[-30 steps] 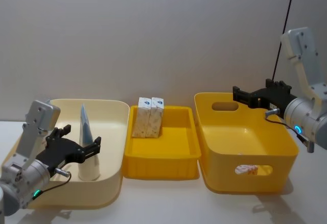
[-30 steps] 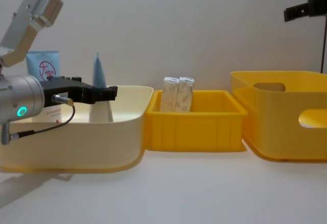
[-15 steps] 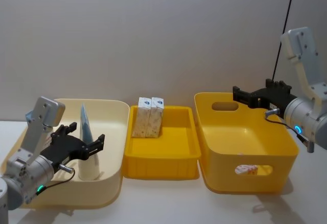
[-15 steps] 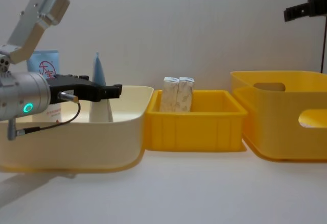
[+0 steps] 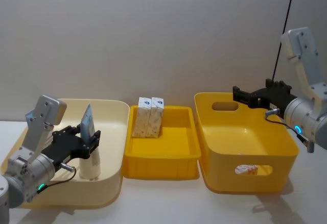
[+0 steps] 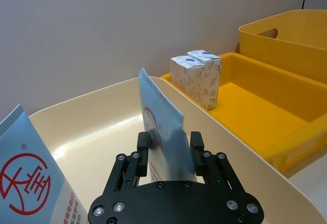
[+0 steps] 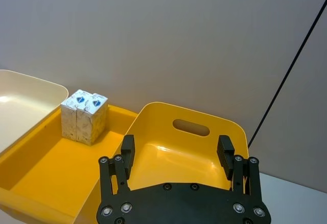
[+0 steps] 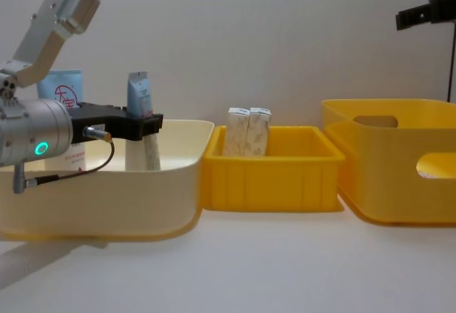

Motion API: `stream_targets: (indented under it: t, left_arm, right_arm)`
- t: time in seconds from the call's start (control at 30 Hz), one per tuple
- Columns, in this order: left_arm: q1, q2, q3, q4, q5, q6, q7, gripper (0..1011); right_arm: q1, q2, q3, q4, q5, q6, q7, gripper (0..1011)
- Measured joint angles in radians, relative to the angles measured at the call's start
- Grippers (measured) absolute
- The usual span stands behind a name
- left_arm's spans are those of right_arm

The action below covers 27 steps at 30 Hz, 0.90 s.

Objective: Bimanual collaborative sorting of washing and personal care products

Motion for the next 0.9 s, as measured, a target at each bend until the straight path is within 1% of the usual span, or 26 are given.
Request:
stream_targets:
  t: [0.03,0.1,0.13,0.17,0.23,0.5,0.9]
  left_arm:
    - [0.0,0.0,0.0,0.0,0.0,0.0,0.0,513]
    - [-0.001,0.0,0.0,0.001,0.0,0.0,-0.001,440]
    - [-0.001,0.0,0.0,0.001,0.001,0.0,-0.001,386]
    - [-0.001,0.0,0.0,0.001,0.001,0.0,-0.001,386]
    - [-0.002,-0.001,0.001,0.002,0.001,-0.001,-0.002,280]
    - [-0.003,-0.002,0.001,0.004,0.001,-0.001,-0.003,229]
    - [-0.004,-0.002,0.001,0.005,0.001,-0.001,-0.004,229]
  right_arm:
    - [0.0,0.0,0.0,0.0,0.0,0.0,0.0,1001]
    - [0.0,0.0,0.0,0.0,0.0,0.0,0.0,1001]
    - [0.0,0.0,0.0,0.0,0.0,0.0,0.0,1001]
    - [0.0,0.0,0.0,0.0,0.0,0.0,0.0,1001]
    - [0.0,0.0,0.0,0.0,0.0,0.0,0.0,1001]
    - [0.0,0.0,0.0,0.0,0.0,0.0,0.0,1001]
    - [0.0,0.0,0.0,0.0,0.0,0.0,0.0,1001]
